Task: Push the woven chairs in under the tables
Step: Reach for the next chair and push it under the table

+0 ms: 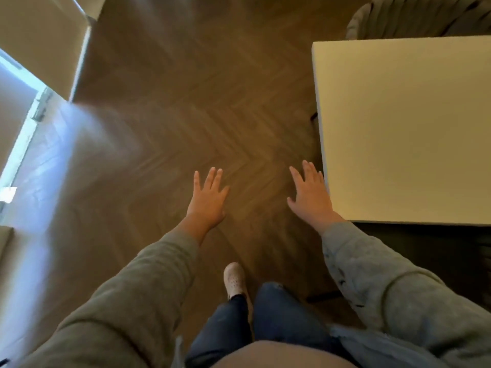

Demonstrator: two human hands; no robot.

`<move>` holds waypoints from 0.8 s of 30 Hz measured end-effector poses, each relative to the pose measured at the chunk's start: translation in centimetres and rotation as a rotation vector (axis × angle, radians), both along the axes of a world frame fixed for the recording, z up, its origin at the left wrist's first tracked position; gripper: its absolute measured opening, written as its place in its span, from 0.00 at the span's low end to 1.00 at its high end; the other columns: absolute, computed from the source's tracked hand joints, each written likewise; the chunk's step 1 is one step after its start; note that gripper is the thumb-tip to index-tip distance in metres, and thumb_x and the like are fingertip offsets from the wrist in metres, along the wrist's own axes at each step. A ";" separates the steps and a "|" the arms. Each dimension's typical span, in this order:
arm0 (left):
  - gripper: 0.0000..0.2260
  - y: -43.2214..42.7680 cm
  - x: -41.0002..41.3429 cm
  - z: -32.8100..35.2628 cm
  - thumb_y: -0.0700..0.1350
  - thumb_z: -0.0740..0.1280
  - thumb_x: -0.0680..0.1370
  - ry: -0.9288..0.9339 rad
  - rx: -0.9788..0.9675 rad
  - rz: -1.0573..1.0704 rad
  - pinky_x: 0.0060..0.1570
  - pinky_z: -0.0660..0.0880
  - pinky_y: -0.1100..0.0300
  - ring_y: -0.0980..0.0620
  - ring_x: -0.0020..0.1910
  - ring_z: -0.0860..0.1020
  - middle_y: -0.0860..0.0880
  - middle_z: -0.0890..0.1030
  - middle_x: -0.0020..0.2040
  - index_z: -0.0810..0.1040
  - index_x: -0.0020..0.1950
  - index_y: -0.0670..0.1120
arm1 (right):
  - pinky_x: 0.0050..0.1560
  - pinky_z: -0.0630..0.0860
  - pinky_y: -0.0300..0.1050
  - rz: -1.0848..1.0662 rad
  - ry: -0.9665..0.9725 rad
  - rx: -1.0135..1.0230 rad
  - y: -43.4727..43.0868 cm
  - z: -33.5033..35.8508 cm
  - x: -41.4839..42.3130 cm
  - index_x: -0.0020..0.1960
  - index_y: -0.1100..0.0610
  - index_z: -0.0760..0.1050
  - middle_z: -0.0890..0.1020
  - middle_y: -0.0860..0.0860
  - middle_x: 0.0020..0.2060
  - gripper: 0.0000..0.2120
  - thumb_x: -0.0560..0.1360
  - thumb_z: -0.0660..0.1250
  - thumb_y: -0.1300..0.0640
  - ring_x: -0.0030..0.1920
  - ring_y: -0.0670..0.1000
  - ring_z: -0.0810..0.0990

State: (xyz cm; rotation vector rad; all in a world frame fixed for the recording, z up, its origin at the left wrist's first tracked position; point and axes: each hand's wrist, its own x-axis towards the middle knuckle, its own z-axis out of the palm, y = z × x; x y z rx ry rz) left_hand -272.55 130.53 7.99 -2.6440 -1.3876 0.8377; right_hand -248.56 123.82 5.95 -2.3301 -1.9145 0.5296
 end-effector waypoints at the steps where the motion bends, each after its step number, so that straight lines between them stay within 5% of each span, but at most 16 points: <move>1: 0.30 1.7 0.0 -0.1 0.57 0.61 0.78 0.002 -0.008 -0.031 0.70 0.39 0.34 0.41 0.78 0.39 0.40 0.43 0.79 0.57 0.78 0.51 | 0.76 0.43 0.53 -0.023 0.016 -0.022 0.9 -0.1 -0.6 0.79 0.53 0.49 0.47 0.58 0.79 0.37 0.78 0.65 0.50 0.78 0.57 0.43; 9: 0.25 15.1 4.3 -1.5 0.50 0.59 0.80 -0.080 -0.028 -0.227 0.71 0.39 0.34 0.40 0.78 0.39 0.39 0.42 0.79 0.59 0.77 0.51 | 0.76 0.44 0.52 -0.174 0.016 0.014 9.5 0.4 0.6 0.79 0.52 0.49 0.48 0.57 0.79 0.37 0.78 0.66 0.53 0.78 0.57 0.43; 24: 0.31 49.0 26.0 0.3 0.48 0.61 0.77 -0.113 0.006 -0.489 0.71 0.38 0.35 0.42 0.78 0.39 0.41 0.42 0.79 0.54 0.79 0.51 | 0.76 0.50 0.54 -0.564 -0.018 0.048 39.4 0.2 19.5 0.78 0.51 0.54 0.55 0.56 0.78 0.38 0.75 0.67 0.41 0.77 0.58 0.52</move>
